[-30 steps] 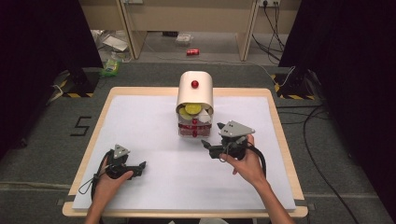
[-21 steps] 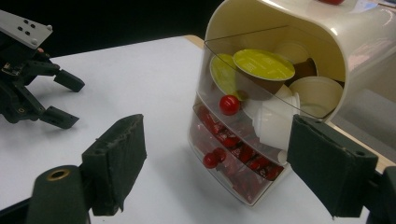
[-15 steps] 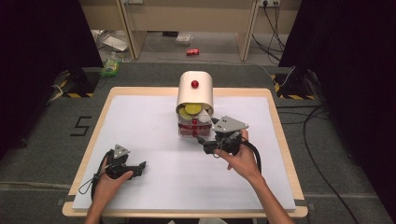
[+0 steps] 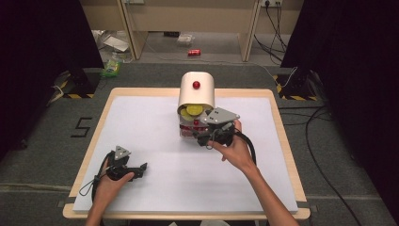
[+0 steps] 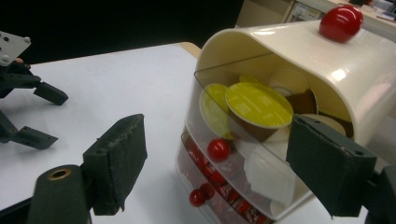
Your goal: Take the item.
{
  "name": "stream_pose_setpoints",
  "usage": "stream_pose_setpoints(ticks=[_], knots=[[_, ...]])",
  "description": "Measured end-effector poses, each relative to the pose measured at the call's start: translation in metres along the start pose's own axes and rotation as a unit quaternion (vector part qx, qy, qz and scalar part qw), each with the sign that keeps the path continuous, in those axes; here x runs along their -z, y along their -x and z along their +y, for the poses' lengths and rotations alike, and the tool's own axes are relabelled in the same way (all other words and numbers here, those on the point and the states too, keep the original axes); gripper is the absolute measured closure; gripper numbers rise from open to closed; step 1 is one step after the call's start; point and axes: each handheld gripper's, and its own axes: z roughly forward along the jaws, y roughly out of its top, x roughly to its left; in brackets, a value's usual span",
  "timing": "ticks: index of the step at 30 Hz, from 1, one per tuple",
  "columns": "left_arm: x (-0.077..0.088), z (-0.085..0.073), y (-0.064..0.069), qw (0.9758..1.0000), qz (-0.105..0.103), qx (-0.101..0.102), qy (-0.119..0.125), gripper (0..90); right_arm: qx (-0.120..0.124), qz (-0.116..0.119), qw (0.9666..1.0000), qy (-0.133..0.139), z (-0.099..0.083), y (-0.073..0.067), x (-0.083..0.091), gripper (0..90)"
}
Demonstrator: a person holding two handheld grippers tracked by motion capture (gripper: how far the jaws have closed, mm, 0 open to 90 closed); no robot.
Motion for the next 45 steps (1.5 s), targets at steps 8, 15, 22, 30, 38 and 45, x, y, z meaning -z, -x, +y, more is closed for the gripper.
stream_pose_setpoints(ticks=[8,15,22,30,38,45], knots=[[0.0,0.0,0.0,1.0,0.0,0.0,0.0,8.2,-0.007,-0.009,0.9998,-0.018,0.002,0.01,-0.018,21.1],[0.0,0.0,0.0,1.0,0.0,0.0,0.0,8.2,-0.015,-0.006,0.9994,-0.032,-0.001,0.014,-0.025,21.8],[0.0,0.0,0.0,1.0,0.001,0.0,0.0,8.1,-0.02,0.006,0.9988,-0.045,-0.005,0.015,-0.03,24.3],[0.0,0.0,0.0,1.0,0.001,-0.001,0.0,8.1,-0.004,0.0,0.9989,-0.048,-0.005,0.013,-0.03,27.3],[0.0,0.0,0.0,1.0,0.002,-0.002,0.0,8.1,-0.004,0.004,0.9989,-0.046,-0.004,0.011,-0.025,28.3],[0.0,0.0,0.001,1.0,0.002,-0.002,0.0,8.2,0.007,0.01,0.9986,-0.051,-0.003,0.01,-0.023,31.0]])
